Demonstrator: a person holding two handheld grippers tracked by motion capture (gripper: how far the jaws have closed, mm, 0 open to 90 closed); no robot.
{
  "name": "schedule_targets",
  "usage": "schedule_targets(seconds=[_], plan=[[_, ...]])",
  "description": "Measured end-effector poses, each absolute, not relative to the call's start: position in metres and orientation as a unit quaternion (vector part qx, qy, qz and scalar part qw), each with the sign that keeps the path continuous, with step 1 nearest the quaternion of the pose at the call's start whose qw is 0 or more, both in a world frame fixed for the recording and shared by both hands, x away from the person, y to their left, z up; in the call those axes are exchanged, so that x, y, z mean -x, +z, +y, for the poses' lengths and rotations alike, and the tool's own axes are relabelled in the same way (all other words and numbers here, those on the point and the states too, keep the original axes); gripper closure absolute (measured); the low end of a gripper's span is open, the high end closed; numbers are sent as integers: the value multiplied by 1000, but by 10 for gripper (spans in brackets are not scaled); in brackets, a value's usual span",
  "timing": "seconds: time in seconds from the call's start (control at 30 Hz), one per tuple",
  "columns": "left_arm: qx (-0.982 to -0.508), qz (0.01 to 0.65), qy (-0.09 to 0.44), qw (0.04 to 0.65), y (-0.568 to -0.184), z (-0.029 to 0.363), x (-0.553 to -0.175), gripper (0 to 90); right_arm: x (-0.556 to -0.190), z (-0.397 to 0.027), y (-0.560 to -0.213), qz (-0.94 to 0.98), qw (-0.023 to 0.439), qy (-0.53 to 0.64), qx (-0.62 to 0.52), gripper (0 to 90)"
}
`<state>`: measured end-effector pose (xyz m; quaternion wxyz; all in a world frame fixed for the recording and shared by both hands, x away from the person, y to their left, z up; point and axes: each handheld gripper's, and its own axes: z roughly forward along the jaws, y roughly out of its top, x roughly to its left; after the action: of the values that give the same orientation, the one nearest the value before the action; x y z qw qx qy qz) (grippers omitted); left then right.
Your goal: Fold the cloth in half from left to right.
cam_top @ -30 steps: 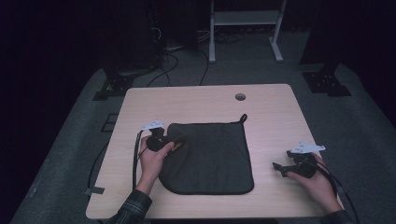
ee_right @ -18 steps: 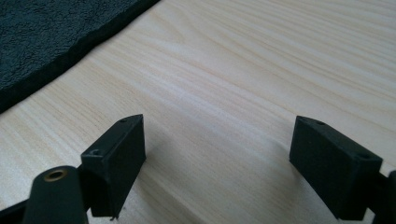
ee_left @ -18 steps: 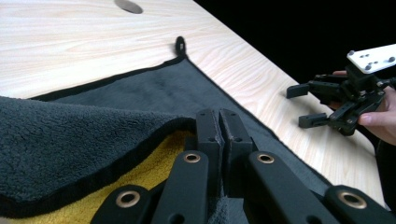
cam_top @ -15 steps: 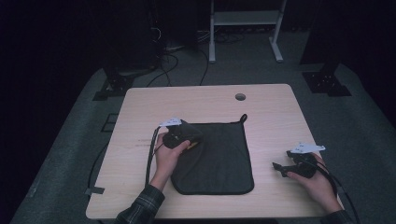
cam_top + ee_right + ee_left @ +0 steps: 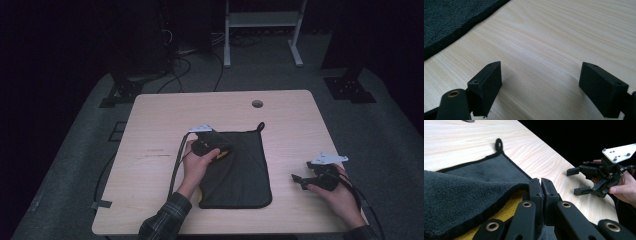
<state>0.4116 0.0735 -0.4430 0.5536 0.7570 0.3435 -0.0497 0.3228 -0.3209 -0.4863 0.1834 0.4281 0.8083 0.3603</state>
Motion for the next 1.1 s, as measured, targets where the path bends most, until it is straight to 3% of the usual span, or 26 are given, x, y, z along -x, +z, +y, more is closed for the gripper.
schedule_targets(seconds=[0.73, 1.1], plan=[[-764, 329, -76, 550, -453, 16, -424, 879, -323, -321, -486, 810, 183, 360, -426, 173], [-783, 332, -90, 518, -471, -14, -433, 878, -323, -321, -486, 810, 183, 361, -424, 173]])
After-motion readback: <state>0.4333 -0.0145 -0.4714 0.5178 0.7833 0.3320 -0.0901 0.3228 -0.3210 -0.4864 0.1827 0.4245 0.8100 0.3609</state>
